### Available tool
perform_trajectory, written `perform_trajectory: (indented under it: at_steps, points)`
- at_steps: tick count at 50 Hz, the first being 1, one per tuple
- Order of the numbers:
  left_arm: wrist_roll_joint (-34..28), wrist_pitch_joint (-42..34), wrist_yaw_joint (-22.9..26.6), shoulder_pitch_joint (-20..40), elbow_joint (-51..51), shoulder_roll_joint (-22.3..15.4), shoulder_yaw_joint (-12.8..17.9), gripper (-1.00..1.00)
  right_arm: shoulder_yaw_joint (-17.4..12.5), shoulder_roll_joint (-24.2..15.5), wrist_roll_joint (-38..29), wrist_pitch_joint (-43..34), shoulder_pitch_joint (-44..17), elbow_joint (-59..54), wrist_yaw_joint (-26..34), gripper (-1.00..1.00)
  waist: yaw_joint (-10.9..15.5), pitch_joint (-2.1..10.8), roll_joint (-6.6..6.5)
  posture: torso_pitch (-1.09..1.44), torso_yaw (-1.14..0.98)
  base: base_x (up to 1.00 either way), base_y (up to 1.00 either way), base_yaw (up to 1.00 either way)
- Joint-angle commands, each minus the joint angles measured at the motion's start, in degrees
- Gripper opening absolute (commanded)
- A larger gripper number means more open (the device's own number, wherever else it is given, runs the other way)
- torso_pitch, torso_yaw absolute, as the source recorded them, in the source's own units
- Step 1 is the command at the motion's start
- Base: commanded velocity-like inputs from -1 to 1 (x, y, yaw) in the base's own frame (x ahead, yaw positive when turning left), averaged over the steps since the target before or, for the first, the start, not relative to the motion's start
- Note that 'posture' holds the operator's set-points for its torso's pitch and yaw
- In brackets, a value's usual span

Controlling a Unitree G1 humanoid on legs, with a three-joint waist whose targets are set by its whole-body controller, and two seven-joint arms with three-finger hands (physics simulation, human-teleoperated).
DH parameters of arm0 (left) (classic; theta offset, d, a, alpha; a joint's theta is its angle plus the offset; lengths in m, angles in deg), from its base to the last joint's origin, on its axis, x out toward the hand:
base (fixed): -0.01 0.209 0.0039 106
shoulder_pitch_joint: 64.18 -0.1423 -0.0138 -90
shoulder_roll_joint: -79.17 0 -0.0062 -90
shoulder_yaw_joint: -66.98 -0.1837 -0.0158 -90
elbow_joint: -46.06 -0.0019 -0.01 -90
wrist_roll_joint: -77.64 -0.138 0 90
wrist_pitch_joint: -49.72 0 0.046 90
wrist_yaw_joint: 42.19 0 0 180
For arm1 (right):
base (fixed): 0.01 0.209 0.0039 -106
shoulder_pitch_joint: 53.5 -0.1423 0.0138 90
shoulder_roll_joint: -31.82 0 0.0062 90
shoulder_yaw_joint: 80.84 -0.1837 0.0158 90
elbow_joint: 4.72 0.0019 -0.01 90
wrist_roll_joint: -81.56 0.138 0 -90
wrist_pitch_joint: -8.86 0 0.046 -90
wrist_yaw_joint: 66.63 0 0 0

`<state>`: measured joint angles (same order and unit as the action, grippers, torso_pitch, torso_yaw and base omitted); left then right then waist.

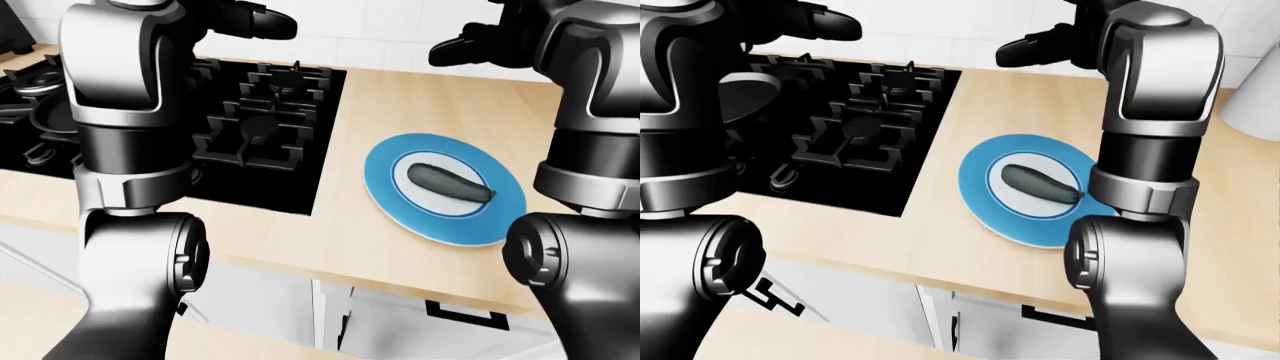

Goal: Pick the zucchini from the pan and place it on the plate.

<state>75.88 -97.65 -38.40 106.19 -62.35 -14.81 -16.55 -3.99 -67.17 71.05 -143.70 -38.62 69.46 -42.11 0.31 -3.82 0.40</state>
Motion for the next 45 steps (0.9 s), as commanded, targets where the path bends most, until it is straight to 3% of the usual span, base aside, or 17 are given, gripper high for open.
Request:
perform_trajectory:
  at_steps: [1,7,16,45]
  points:
    - [-0.23,1.71,-0.20,2.22,1.66,-0.55,0.35,1.00,-0.49,-1.19,3.80,2.13,-2.50,0.02,-3.06,1.00,0.01,1.87,0.11,0.00,0.00,0.00,0.00,0.00]
    - [-0.14,1.60,-0.27,2.01,1.45,-0.30,0.38,1.00,1.49,-2.80,8.72,3.34,-2.39,-2.13,-5.62,1.00,0.07,1.89,0.29,0.00,0.00,0.00,0.00,0.00]
    - [0.00,2.73,-1.26,2.02,0.25,-0.53,0.84,1.00,2.66,-4.52,10.43,6.44,-3.19,-5.30,-9.74,1.00,0.18,1.94,0.46,0.00,0.00,0.00,0.00,0.00]
    - [-0.30,1.32,-0.87,4.03,0.20,-1.19,0.77,1.00,3.88,-4.90,13.10,5.06,-6.85,-6.56,-8.60,1.00,0.20,1.75,0.50,0.00,0.00,0.00,0.00,0.00]
